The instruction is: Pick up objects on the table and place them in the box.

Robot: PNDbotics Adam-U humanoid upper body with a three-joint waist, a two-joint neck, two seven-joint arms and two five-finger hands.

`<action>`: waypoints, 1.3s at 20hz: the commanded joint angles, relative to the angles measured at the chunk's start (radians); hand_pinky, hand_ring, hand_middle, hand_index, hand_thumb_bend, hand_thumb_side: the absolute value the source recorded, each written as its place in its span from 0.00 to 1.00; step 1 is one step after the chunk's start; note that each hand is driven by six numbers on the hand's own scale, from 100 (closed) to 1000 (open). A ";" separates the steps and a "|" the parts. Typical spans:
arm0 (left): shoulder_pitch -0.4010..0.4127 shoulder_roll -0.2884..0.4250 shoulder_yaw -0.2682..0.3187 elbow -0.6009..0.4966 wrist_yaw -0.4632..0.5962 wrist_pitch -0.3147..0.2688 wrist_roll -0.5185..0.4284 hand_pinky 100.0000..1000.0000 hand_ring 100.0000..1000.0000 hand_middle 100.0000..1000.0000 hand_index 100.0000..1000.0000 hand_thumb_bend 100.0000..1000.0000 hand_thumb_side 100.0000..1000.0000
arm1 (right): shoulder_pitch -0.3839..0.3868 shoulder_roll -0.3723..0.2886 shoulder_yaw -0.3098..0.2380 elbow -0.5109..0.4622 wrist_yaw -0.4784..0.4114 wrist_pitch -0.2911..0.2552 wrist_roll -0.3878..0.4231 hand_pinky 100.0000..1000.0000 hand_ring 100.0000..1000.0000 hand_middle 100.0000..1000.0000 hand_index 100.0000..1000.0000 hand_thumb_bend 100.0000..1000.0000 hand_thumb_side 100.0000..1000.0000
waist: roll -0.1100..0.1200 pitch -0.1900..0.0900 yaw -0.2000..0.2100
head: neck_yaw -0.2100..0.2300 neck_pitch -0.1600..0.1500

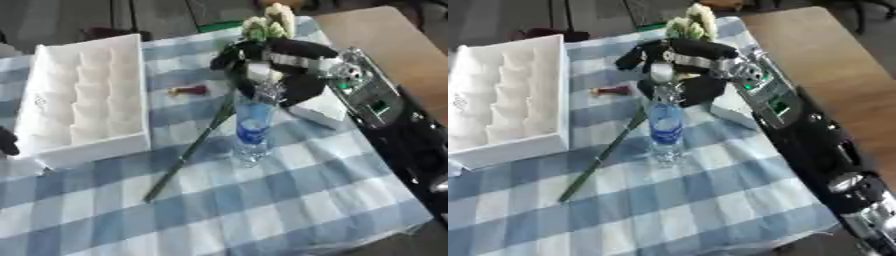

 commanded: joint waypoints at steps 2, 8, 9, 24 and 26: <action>-0.010 0.010 0.001 -0.021 0.005 -0.002 -0.003 0.39 0.51 0.67 0.67 0.06 0.78 | 0.011 -0.023 0.014 -0.004 -0.009 -0.018 0.061 0.76 0.87 0.85 0.95 0.00 0.87 | 0.001 -0.008 -0.002 | -0.002 0.004; -0.009 0.011 0.001 -0.021 0.006 -0.003 -0.004 0.39 0.51 0.67 0.67 0.06 0.78 | 0.025 -0.029 0.022 -0.030 -0.055 -0.024 0.121 0.78 0.89 0.88 0.97 0.00 0.91 | -0.001 -0.009 -0.004 | 0.000 0.004; -0.009 0.011 0.001 -0.021 0.006 -0.003 -0.004 0.39 0.51 0.67 0.67 0.06 0.78 | 0.026 -0.030 0.021 -0.035 -0.066 -0.023 0.134 0.80 0.91 0.90 0.98 0.00 0.91 | -0.001 -0.009 -0.004 | 0.000 0.004; -0.009 0.013 0.002 -0.021 0.013 -0.005 -0.009 0.39 0.51 0.67 0.67 0.07 0.78 | 0.030 -0.040 -0.004 -0.100 -0.105 -0.045 0.184 0.84 0.95 0.95 1.00 0.00 0.82 | -0.001 -0.012 -0.007 | -0.002 0.004; -0.009 0.013 0.002 -0.021 0.014 -0.004 -0.010 0.39 0.51 0.67 0.67 0.07 0.78 | 0.030 -0.040 -0.005 -0.102 -0.102 -0.044 0.177 0.84 0.95 0.95 1.00 0.00 0.82 | -0.001 -0.012 -0.006 | -0.002 0.004</action>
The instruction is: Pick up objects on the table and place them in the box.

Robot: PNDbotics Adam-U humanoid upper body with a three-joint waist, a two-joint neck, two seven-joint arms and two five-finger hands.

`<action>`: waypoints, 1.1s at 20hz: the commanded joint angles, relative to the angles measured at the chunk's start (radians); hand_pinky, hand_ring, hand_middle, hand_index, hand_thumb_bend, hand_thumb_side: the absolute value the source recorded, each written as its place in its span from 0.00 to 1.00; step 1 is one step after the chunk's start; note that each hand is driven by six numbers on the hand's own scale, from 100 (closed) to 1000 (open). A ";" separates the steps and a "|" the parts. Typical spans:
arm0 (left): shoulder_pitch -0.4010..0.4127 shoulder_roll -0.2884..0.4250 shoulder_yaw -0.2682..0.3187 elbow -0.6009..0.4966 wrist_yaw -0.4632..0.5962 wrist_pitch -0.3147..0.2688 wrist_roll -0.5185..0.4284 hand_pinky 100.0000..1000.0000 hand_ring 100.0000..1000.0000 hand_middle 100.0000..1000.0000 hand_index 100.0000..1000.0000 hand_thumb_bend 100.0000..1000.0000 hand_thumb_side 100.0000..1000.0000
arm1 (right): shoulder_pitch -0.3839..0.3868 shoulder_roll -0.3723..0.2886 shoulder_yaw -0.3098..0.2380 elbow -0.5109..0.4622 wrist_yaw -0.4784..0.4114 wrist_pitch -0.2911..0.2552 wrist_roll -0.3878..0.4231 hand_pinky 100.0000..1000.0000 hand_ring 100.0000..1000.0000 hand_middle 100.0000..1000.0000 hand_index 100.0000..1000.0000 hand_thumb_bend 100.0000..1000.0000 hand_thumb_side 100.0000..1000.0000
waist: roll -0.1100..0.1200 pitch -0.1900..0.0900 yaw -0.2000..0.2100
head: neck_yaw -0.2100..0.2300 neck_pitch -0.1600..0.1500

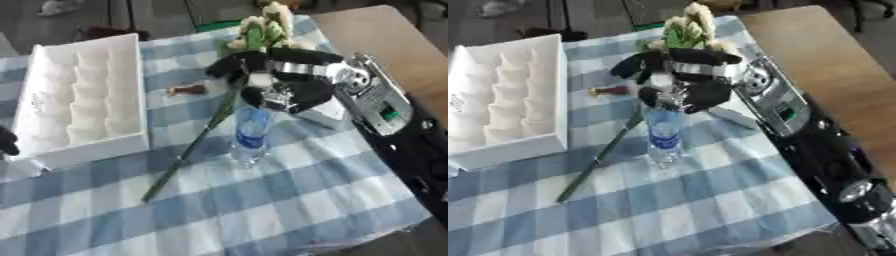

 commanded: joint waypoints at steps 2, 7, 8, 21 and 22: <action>-0.010 0.013 0.002 -0.021 0.007 0.000 -0.005 0.39 0.51 0.67 0.67 0.07 0.78 | -0.012 -0.027 -0.014 -0.022 0.008 -0.114 0.099 0.84 0.95 0.95 1.00 0.00 0.81 | -0.001 -0.012 0.000 | -0.003 0.004; -0.010 0.014 0.002 -0.021 0.010 0.001 -0.006 0.39 0.51 0.67 0.67 0.07 0.78 | -0.018 -0.027 -0.023 -0.022 0.017 -0.111 0.075 0.83 0.94 0.94 1.00 0.00 0.78 | -0.002 -0.012 0.001 | -0.004 0.004; -0.010 0.014 0.002 -0.021 0.010 0.001 -0.006 0.39 0.51 0.67 0.67 0.07 0.78 | -0.019 -0.026 -0.024 -0.022 0.018 -0.109 0.069 0.83 0.94 0.94 1.00 0.00 0.77 | -0.002 -0.012 0.001 | -0.004 0.004; -0.009 0.013 0.003 -0.021 0.010 0.003 -0.006 0.39 0.52 0.68 0.67 0.07 0.78 | -0.035 -0.020 -0.040 -0.026 0.012 -0.082 0.018 0.82 0.93 0.93 0.99 0.00 0.73 | -0.003 -0.013 0.000 | -0.004 0.004; -0.009 0.014 0.003 -0.021 0.010 0.003 -0.006 0.39 0.52 0.68 0.67 0.07 0.78 | -0.036 -0.020 -0.041 -0.026 0.012 -0.081 0.018 0.82 0.93 0.93 0.99 0.00 0.73 | -0.003 -0.013 0.000 | -0.004 0.004</action>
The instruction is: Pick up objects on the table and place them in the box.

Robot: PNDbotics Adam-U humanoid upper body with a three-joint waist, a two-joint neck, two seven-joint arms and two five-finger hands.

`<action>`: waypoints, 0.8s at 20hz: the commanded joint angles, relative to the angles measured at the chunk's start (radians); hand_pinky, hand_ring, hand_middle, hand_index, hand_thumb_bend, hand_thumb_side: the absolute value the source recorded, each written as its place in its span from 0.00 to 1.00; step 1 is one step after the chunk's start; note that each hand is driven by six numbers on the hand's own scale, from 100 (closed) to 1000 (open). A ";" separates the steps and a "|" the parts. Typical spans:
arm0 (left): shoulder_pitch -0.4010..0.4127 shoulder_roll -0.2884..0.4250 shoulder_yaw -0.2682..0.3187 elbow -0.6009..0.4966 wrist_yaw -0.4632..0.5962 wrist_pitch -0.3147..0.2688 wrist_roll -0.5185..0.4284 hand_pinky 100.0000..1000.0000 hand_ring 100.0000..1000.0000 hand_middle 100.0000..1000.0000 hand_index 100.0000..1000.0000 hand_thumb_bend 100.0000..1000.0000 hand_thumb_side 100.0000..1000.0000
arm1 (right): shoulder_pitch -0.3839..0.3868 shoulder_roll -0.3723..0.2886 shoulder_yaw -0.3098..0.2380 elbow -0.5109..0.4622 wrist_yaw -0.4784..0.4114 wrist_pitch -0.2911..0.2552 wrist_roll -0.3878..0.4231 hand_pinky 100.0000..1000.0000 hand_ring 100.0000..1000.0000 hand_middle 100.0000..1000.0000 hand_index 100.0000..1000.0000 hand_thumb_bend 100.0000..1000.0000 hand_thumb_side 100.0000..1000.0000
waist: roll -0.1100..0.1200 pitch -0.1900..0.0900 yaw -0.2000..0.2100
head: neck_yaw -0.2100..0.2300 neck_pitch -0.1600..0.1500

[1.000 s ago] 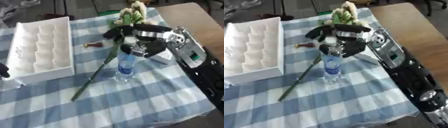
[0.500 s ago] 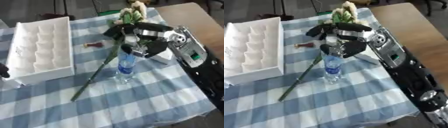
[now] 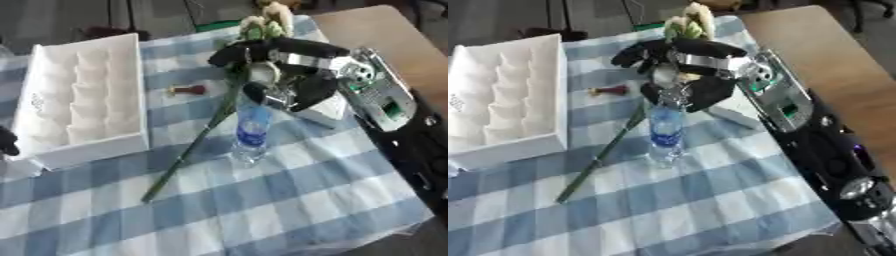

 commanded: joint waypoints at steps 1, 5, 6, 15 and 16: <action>-0.009 0.014 0.003 -0.021 0.004 0.000 -0.002 0.39 0.52 0.68 0.67 0.07 0.78 | -0.020 -0.020 -0.015 -0.022 0.000 -0.049 0.048 0.82 0.93 0.93 0.99 0.00 0.73 | -0.002 -0.013 0.000 | -0.004 0.004; -0.008 0.013 0.004 -0.021 0.004 -0.001 -0.002 0.39 0.52 0.68 0.67 0.07 0.78 | -0.017 -0.018 -0.013 -0.010 0.010 -0.050 0.054 0.82 0.93 0.93 0.99 0.00 0.76 | -0.001 -0.012 0.000 | -0.003 0.004; -0.008 0.013 0.004 -0.021 0.004 -0.001 -0.002 0.39 0.52 0.68 0.67 0.07 0.78 | -0.017 -0.018 -0.014 -0.008 0.011 -0.050 0.054 0.82 0.93 0.93 0.99 0.00 0.75 | -0.001 -0.012 0.000 | -0.003 0.004; -0.009 0.012 0.003 -0.021 0.005 -0.001 -0.003 0.39 0.52 0.68 0.67 0.07 0.78 | -0.015 -0.014 -0.009 0.028 0.024 -0.054 0.074 0.82 0.93 0.93 0.99 0.00 0.83 | 0.001 -0.010 0.000 | -0.004 0.004; -0.009 0.012 0.004 -0.021 0.005 -0.002 -0.003 0.39 0.52 0.68 0.67 0.07 0.78 | -0.015 -0.012 -0.009 0.037 0.027 -0.056 0.079 0.82 0.93 0.93 0.99 0.00 0.84 | 0.001 -0.010 0.000 | -0.004 0.004</action>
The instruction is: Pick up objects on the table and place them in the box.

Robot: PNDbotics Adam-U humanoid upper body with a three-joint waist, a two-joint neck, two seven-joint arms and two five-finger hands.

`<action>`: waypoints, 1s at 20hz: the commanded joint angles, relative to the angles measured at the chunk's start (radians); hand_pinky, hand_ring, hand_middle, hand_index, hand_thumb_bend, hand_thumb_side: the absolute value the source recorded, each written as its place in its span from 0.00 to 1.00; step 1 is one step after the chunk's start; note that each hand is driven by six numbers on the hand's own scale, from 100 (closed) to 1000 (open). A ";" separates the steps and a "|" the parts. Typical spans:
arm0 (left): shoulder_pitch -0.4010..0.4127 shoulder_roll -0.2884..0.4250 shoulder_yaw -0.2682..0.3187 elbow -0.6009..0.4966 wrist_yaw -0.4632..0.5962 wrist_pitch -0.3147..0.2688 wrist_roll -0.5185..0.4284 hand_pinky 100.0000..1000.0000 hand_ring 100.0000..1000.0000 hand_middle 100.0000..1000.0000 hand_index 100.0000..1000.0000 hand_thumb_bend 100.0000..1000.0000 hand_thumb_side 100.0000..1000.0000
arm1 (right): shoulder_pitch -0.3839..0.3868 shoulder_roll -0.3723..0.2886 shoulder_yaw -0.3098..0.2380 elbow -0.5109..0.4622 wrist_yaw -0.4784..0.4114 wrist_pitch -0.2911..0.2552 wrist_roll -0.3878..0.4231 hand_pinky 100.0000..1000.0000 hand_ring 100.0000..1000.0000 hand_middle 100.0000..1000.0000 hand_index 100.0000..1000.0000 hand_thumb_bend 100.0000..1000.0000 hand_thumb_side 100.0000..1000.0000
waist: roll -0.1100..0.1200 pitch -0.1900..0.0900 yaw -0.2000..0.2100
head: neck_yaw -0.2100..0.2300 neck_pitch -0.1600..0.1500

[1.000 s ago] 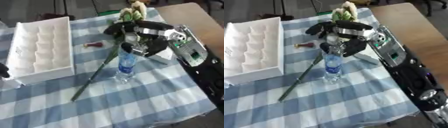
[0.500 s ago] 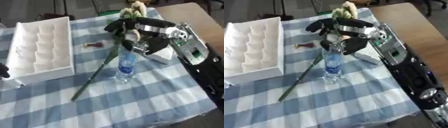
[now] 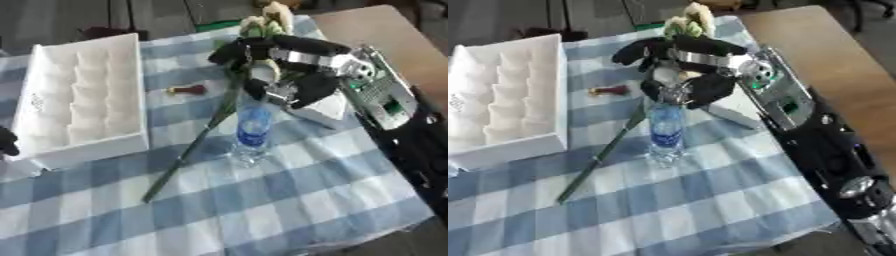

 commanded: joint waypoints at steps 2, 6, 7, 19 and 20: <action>-0.009 0.012 0.004 -0.021 0.005 -0.002 -0.003 0.39 0.52 0.68 0.67 0.07 0.78 | -0.013 -0.011 -0.005 0.033 0.022 -0.066 0.083 0.82 0.93 0.93 0.99 0.00 0.87 | 0.001 -0.011 0.000 | -0.004 0.004; -0.008 0.010 0.003 -0.021 0.006 -0.003 -0.004 0.39 0.52 0.68 0.67 0.07 0.78 | -0.013 -0.006 -0.010 0.076 0.040 -0.074 0.096 0.82 0.93 0.93 0.99 0.00 0.92 | 0.003 -0.010 0.000 | -0.005 0.004; -0.008 0.010 0.003 -0.021 0.006 -0.003 -0.004 0.39 0.52 0.68 0.67 0.07 0.78 | -0.012 -0.006 -0.012 0.088 0.043 -0.073 0.098 0.82 0.93 0.93 0.99 0.00 0.93 | 0.004 -0.009 0.000 | -0.006 0.004; -0.008 0.009 0.002 -0.021 0.006 -0.006 -0.007 0.39 0.52 0.68 0.67 0.07 0.78 | -0.005 0.009 0.007 0.137 0.096 -0.108 0.146 0.78 0.90 0.91 0.98 0.00 0.95 | 0.008 -0.009 -0.002 | -0.008 0.004; -0.009 0.009 0.001 -0.021 0.007 -0.006 -0.007 0.39 0.52 0.68 0.67 0.07 0.78 | -0.004 0.011 0.010 0.138 0.104 -0.115 0.150 0.78 0.90 0.91 0.98 0.00 0.95 | 0.008 -0.010 -0.001 | -0.009 0.004</action>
